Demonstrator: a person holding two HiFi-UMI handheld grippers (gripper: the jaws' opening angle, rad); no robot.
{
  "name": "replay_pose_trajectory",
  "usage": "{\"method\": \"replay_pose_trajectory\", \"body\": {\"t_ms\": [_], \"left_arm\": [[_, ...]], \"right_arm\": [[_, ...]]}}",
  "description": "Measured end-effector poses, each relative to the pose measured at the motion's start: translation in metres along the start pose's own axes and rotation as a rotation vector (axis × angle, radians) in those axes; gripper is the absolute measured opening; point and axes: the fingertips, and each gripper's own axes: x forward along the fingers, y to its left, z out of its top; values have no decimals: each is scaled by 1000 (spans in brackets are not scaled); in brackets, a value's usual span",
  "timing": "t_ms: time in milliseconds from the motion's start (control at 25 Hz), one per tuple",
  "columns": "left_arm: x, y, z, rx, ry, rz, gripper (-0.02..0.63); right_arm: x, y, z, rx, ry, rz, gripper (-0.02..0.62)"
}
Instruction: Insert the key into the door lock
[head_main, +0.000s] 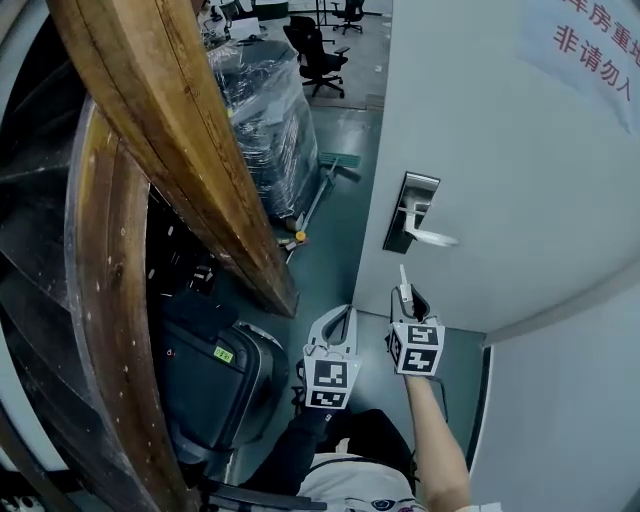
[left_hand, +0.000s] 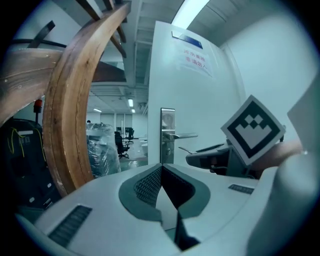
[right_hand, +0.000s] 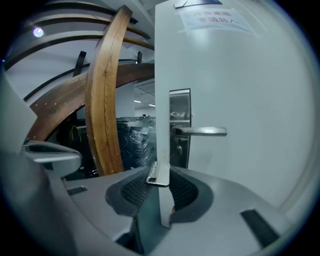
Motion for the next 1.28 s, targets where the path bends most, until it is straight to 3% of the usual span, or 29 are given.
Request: {"method": "replay_pose_trajectory", "body": {"t_ms": [520, 1280], "left_arm": [[14, 27, -37, -29, 36, 21, 3], [25, 41, -40, -41, 42, 33, 3]], "right_arm": [[78, -30, -4, 19, 51, -68, 117], [101, -37, -2, 0, 57, -94, 117]]}}
